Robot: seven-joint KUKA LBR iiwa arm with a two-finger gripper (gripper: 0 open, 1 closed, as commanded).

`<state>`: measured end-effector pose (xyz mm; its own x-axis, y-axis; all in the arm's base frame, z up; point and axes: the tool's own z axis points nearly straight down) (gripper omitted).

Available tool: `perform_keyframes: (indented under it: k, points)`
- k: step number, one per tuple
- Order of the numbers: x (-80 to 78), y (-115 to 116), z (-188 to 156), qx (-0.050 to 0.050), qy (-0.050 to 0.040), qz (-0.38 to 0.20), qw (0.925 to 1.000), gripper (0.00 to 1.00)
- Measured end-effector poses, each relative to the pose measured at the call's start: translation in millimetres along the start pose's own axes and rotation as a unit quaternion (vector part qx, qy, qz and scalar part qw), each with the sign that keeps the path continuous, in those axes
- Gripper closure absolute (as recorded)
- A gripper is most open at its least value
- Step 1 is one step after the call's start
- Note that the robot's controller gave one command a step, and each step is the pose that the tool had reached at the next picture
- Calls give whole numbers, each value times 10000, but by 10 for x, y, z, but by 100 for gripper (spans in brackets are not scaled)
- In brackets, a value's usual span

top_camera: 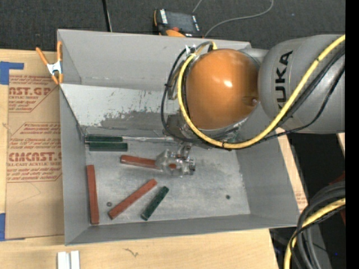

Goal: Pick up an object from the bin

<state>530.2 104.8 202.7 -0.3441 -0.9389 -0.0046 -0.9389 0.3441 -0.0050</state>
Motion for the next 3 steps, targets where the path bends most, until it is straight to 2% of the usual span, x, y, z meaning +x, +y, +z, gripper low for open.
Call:
perform_keyframes:
  k: [1,2,3]
  points:
    - [-306,344,694,-64,20,105,9999,100]
    - [-291,311,657,-33,9,131,9999,0]
    - [-216,443,1358,-47,11,-21,10000,0]
